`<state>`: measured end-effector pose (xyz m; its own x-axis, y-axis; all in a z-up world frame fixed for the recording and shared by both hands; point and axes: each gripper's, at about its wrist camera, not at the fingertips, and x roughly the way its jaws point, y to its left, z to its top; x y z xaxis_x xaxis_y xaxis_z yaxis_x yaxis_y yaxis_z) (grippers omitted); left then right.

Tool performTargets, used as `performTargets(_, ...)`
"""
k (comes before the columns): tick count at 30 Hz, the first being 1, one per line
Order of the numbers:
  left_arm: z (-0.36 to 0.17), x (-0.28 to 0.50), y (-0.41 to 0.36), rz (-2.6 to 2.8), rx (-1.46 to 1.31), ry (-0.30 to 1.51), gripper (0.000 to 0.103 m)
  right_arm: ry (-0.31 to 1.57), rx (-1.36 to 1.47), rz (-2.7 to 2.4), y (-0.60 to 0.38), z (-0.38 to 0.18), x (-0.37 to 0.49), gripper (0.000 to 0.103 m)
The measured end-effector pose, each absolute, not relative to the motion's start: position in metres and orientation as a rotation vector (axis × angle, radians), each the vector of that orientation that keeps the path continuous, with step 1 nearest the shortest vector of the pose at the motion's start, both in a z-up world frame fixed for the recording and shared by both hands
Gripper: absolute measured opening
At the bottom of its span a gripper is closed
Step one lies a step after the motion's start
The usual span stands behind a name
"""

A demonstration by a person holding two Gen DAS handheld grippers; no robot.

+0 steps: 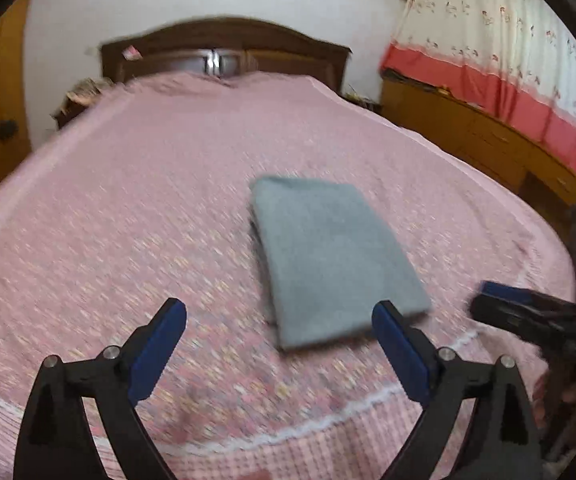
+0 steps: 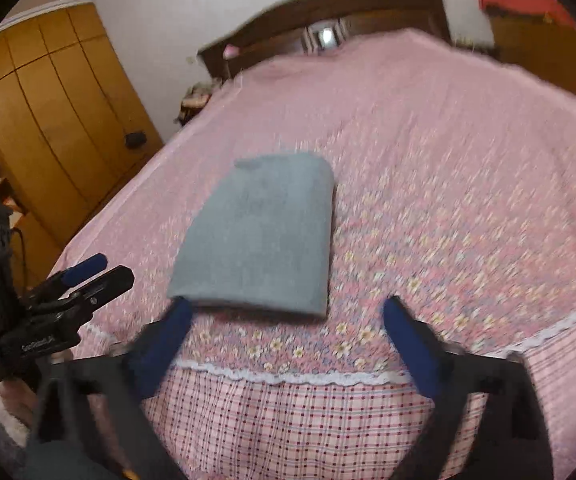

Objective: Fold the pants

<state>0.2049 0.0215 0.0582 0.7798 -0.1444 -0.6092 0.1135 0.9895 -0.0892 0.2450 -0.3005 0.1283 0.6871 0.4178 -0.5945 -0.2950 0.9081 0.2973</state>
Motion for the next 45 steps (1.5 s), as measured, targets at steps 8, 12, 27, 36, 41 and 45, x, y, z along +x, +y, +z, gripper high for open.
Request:
performTargets(8,0.081,0.152,0.023,-0.189,0.005,0.565,0.103,0.597,0.071,0.427,-0.303,0.154,0.175,0.102)
performTargets(12,0.063,0.129,0.025,-0.186,0.032,0.561,0.103,0.563,0.009,0.418,-0.296,0.143,0.147,0.102)
performTargets(27,0.029,0.110,0.051,-0.192,-0.066,0.604,0.103,0.607,0.042,0.441,-0.280,0.127,0.145,0.102)
performTargets(36,0.025,0.110,0.054,-0.192,-0.061,0.624,0.103,0.627,0.051,0.445,-0.277,0.118,0.148,0.102)
performTargets(41,0.023,0.111,0.054,-0.197,-0.068,0.630,0.103,0.634,0.057,0.449,-0.277,0.116,0.149,0.102)
performTargets(45,0.020,0.115,0.056,-0.188,-0.091,0.646,0.103,0.655,0.086,0.458,-0.277,0.110,0.152,0.102)
